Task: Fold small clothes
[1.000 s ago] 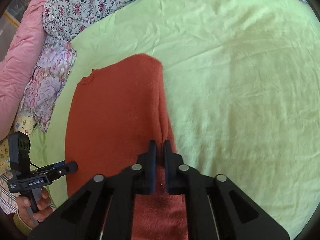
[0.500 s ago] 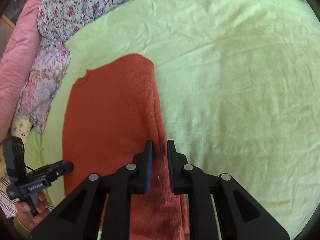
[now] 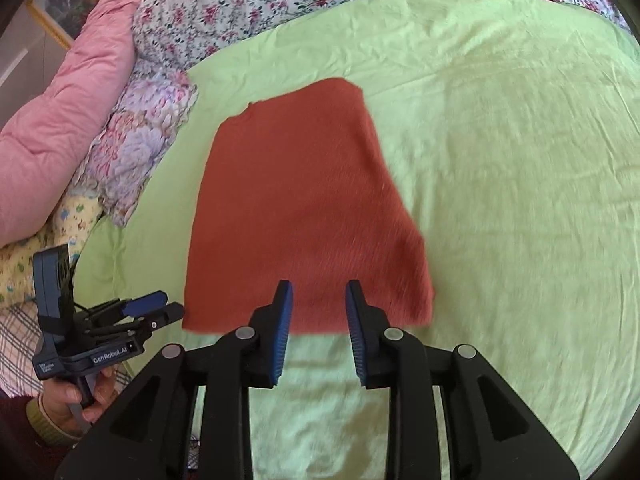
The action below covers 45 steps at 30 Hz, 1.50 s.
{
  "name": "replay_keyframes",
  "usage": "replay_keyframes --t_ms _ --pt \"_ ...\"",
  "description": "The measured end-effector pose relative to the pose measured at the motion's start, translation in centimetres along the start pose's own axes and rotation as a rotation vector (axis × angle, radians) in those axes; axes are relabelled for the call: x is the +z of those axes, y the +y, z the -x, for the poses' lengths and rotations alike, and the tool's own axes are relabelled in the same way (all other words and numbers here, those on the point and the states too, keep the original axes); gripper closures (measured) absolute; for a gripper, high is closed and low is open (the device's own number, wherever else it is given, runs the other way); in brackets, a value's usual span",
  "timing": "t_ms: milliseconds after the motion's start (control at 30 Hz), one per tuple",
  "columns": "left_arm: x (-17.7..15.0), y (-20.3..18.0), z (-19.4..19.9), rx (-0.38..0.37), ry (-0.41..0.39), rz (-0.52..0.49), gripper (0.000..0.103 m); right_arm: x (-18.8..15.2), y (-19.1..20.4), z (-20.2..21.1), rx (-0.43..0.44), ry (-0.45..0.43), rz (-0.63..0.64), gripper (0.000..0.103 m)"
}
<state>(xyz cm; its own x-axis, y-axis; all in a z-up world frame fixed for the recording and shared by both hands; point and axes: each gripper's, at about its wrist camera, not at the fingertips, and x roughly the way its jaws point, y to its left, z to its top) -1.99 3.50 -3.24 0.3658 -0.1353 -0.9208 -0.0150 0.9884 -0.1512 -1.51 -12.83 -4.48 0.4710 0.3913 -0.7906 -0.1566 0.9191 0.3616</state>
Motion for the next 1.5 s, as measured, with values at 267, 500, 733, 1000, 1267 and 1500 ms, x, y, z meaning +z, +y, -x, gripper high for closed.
replay_keyframes --t_ms 267,500,733,1000,1267,1500 --pt "-3.5 0.3 1.7 0.025 -0.013 -0.047 0.043 -4.7 0.7 1.1 -0.027 0.011 0.004 0.059" --pt "-5.4 -0.5 3.2 0.084 -0.063 -0.129 0.034 -7.7 1.5 2.2 -0.039 -0.004 0.025 0.037" --pt "-7.4 -1.4 4.5 0.11 -0.097 -0.226 0.025 -9.6 2.4 3.0 -0.054 -0.021 0.057 0.023" --pt "-7.8 -1.0 5.0 0.136 -0.12 -0.234 0.02 -10.3 3.5 2.7 -0.081 -0.008 0.122 0.017" --pt "-5.9 -0.6 5.1 0.144 -0.149 -0.183 0.019 -9.1 4.2 2.2 -0.088 -0.015 0.164 0.017" --pt "-4.1 -1.3 5.3 0.148 -0.177 -0.16 0.016 -7.0 4.4 1.8 -0.077 -0.052 0.152 0.016"
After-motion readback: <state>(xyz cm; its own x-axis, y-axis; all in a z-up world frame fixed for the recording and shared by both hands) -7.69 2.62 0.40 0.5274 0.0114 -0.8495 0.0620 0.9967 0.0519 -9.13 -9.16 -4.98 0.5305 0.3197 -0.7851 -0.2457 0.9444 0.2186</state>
